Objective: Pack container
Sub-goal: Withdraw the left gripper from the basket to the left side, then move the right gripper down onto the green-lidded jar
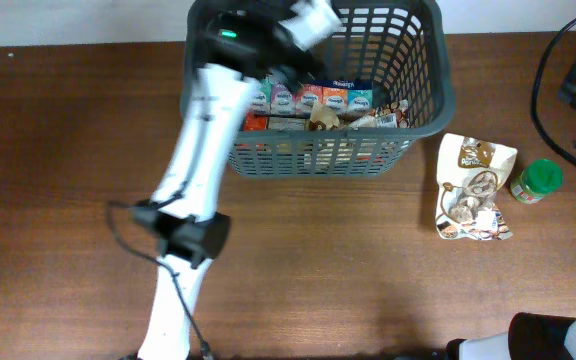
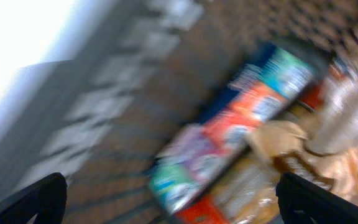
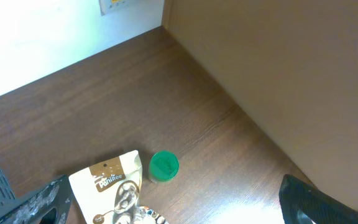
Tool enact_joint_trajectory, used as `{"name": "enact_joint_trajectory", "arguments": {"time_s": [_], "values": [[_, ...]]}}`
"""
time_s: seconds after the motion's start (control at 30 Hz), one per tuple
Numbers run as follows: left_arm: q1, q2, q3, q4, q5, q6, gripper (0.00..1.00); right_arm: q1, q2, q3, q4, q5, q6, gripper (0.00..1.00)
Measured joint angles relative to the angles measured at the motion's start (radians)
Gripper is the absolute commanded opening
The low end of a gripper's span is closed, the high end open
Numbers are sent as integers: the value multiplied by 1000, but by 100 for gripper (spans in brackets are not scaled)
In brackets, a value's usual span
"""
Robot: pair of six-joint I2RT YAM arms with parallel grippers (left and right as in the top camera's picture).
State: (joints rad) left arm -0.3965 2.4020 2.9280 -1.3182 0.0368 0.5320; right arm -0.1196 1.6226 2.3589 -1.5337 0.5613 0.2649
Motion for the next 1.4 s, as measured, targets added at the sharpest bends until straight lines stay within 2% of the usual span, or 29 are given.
{"name": "enact_joint_trajectory", "arguments": {"time_s": [0.17, 0.3, 0.47, 0.67, 0.87, 0.93, 1.03, 1.17, 1.4], "values": [[196, -180, 71, 5, 87, -143, 99, 0, 0, 0, 0, 0, 1, 99], [346, -280, 98, -58, 117, -276, 99, 0, 0, 0, 0, 0, 1, 99], [528, -293, 71, -185, 130, -393, 99, 0, 0, 0, 0, -2, 1, 99], [670, -266, -68, -254, 117, -435, 99, 0, 0, 0, 34, -70, 1, 99], [735, -266, -193, -314, 103, -447, 99, 0, 32, -1, 16, -139, 2, 100], [737, -266, -223, -339, 101, -447, 99, -2, 80, -20, 16, -147, 5, 96], [735, -266, -251, -365, 102, -447, 99, -13, 153, -57, 15, -161, 24, 96], [735, -266, -258, -365, 101, -447, 99, -81, 283, -110, 15, -183, 84, 96], [735, -266, -258, -365, 102, -447, 99, -257, 352, -119, 15, -243, 143, 96]]}}
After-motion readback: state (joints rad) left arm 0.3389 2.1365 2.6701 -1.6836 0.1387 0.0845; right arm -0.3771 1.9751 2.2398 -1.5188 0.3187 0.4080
